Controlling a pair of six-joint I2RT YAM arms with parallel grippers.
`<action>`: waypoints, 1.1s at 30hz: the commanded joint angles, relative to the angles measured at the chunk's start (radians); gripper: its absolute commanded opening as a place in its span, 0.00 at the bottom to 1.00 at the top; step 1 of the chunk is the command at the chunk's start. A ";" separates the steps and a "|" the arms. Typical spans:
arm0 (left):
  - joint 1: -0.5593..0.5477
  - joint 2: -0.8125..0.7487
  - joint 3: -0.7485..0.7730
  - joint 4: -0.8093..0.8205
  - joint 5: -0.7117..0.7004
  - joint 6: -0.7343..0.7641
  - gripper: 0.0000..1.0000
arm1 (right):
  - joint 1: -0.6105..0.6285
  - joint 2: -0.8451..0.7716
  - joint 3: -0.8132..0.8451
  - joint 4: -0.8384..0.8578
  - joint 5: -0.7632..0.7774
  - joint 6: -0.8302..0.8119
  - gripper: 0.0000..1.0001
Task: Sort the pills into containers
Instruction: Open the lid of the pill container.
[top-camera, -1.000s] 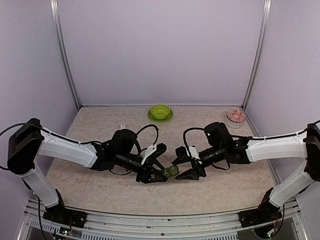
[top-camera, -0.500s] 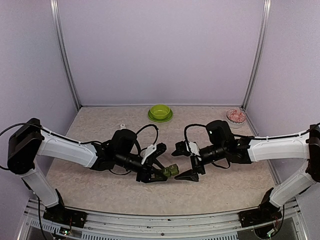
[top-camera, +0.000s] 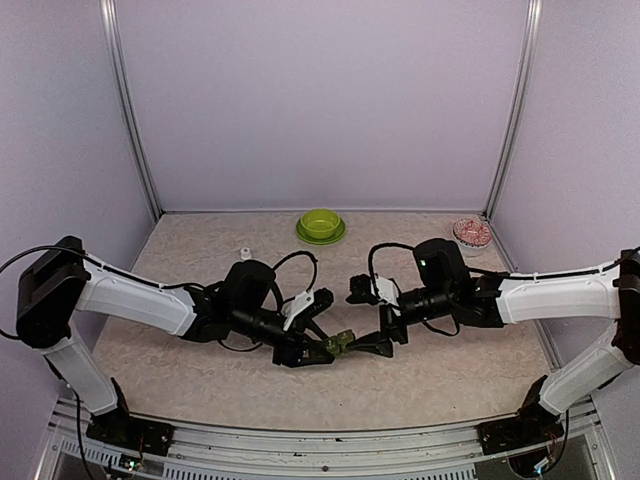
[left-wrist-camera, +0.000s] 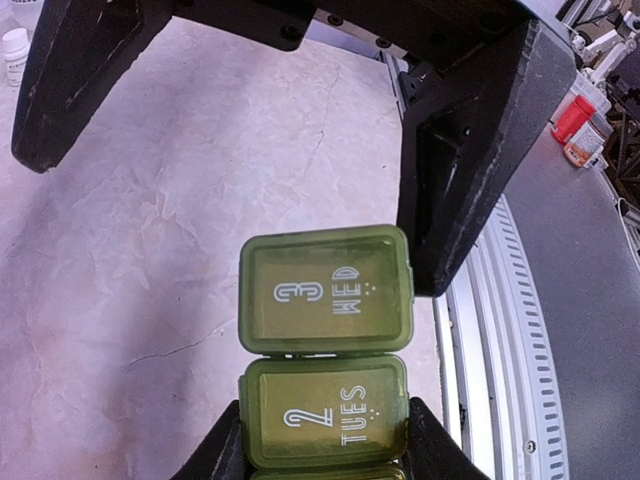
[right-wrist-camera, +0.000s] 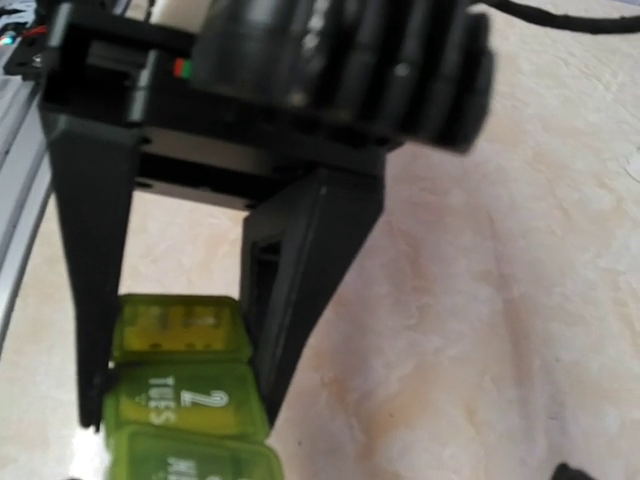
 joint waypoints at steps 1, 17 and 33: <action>-0.013 0.020 0.023 -0.020 -0.007 0.023 0.37 | 0.002 -0.023 0.017 0.026 0.047 0.029 1.00; -0.023 0.025 0.031 -0.034 -0.013 0.033 0.37 | -0.002 0.013 0.042 0.051 0.257 0.070 1.00; -0.028 0.024 0.033 -0.044 -0.016 0.042 0.37 | -0.002 0.068 0.070 0.015 0.301 0.065 1.00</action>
